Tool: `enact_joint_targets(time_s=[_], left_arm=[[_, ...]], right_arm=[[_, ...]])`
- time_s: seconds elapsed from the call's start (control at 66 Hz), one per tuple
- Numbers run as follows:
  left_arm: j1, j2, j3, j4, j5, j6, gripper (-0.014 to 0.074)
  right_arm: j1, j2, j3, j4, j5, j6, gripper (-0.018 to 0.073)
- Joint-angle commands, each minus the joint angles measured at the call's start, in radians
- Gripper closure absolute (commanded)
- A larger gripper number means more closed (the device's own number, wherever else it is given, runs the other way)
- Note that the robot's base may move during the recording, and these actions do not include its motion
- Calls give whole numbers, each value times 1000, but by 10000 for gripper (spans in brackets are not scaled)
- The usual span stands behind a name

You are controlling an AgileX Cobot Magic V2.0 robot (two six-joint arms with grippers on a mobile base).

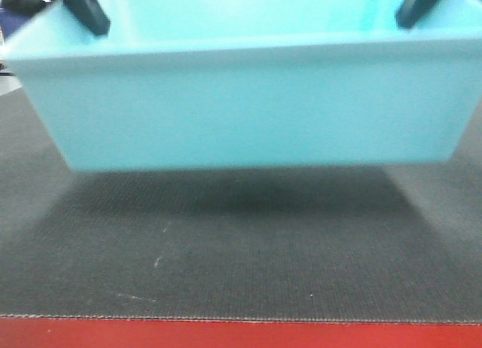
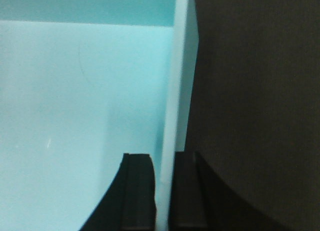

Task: Fetch blue bin and place on conveyor start
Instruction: 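Lower the teal bin with both grippers onto the grey conveyor belt, then open both grippers and lift them off the bin rim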

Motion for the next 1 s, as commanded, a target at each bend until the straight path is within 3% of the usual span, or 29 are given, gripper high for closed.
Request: enact_joint_targets(time_s=[0.0,0.167,0.273,0.394,0.47,0.515,0.621,0.803,0.864,0.985], left_arm=[[16,-5,43,60,-88,8,708],[16,25,55,60,-77,8,699],[16,25,55,49,-62,8,591],[16,25,47,41,-40,8,324],[16,25,31,36,-13,8,80],[16,23,11,36,25,8,-32],[16,6,-38,45,102,8,43],[18,-88,-79,104,132,8,204],[31,-134,-79,121,139,8,300],[88,-217,-66,160,163,8,534]], right_arm=[[-16,-13,50,-59,-102,-16,711],[-16,9,75,-59,-125,-16,699],[-16,15,75,-59,-103,-16,573],[-16,17,74,-59,-81,-16,216],[-16,13,64,-59,-71,-16,-13],[-16,7,51,-63,-61,-16,-10],[-16,-16,13,-79,-44,-16,-9],[-18,-93,-36,-110,-44,-16,25],[-25,-125,-36,-135,-38,-16,97],[-59,-176,-32,-167,1,-16,361]])
